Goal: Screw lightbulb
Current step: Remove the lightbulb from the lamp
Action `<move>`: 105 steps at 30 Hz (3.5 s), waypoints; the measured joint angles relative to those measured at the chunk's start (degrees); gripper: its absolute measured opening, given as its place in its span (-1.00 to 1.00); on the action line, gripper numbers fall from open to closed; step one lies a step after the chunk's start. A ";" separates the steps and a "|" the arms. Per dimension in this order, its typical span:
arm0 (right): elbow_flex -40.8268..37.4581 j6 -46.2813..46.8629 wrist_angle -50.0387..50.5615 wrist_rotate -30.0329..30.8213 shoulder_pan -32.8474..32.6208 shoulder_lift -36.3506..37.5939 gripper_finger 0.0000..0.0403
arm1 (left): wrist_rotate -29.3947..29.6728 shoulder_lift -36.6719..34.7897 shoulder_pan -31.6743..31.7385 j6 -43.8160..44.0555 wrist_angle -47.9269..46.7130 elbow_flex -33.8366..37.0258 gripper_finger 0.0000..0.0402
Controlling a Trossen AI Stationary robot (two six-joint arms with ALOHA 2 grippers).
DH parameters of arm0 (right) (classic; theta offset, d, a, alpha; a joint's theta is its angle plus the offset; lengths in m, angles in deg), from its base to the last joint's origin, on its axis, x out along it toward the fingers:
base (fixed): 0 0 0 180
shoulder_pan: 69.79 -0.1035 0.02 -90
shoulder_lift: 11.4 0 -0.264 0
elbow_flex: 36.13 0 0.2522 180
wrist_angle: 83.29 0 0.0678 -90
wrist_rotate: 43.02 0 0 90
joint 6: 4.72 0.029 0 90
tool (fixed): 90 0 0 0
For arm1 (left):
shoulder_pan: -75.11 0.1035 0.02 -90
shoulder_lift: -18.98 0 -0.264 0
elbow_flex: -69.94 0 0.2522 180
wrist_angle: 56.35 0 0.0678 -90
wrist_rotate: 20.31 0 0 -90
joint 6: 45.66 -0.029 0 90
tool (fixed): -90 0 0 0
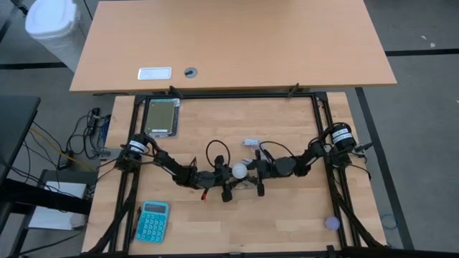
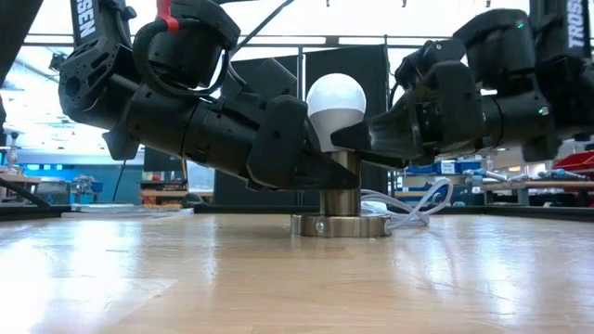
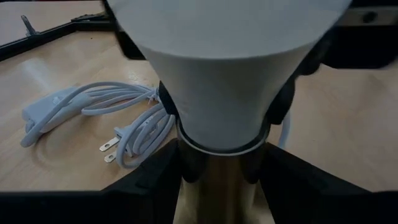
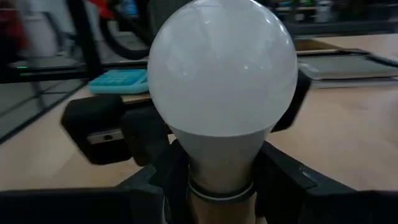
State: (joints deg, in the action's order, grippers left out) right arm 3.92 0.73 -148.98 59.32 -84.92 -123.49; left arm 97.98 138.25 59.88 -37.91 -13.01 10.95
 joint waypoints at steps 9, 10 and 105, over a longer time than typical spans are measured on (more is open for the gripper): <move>-1.56 -1.34 -2.11 -24.62 9.09 -0.18 -0.24 | -1.85 0.00 0.04 -0.04 0.07 -0.09 -0.01; -1.56 -1.39 -2.10 -27.31 10.19 -0.20 -0.24 | -1.87 0.02 0.04 -0.04 0.02 -0.09 -0.01; 27.54 30.45 48.48 50.82 -13.33 -1.90 -0.18 | 7.36 0.00 -0.44 1.42 -1.50 0.27 -0.01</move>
State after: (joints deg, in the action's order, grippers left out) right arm 31.46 31.18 -100.49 110.15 -98.25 -125.39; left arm 105.34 138.25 59.44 -36.49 -14.51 11.22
